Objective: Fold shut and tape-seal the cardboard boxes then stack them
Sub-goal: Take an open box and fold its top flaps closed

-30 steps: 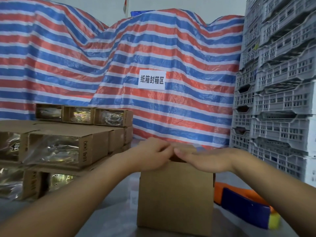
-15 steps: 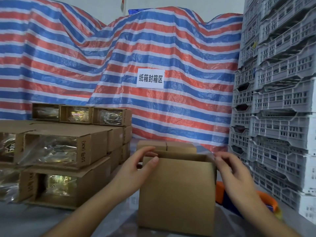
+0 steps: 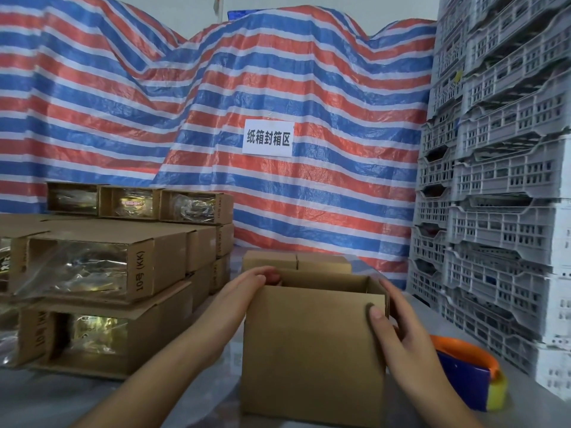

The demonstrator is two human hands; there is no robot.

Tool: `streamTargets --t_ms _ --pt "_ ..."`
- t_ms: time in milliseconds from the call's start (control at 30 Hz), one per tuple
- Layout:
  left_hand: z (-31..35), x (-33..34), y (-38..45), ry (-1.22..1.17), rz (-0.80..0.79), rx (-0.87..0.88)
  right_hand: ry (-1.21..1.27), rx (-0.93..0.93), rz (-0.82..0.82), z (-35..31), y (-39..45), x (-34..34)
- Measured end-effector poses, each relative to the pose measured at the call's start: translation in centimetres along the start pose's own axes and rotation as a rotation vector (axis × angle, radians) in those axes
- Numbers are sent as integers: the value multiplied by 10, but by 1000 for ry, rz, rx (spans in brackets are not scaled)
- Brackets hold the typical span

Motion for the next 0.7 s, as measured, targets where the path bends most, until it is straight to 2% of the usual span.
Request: streamTargets --t_ms 100,200,333,433,467,567,633,700 --pt "6 5 4 -74 28 -20 17 21 -5 1 0 5" --pt "8 10 1 -147 -155 45 44 59 -10 3 3 10" --pt "21 20 -2 -217 13 -59 136 142 -44 9 10 16" --pt "24 13 -12 -116 -78 67 206 150 -92 6 22 22" --pt "23 12 -8 -123 -76 63 207 145 -117 5 26 24" --pt "12 7 6 -132 36 -22 191 137 -193 3 40 31" --pt "-5 0 14 -143 202 -93 196 139 -217 7 46 34" --pt "-18 -7 17 -143 242 -67 213 156 -202 13 49 37"
Point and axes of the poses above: each hand's wrist, its own y-axis towards the middle knuckle, its own x-axis out of the palm, z = x × y, the point moved 4 cm from there along y, towards the middle knuckle, and after that the axes turned 6 degrees about x, right-handed, at the moved point
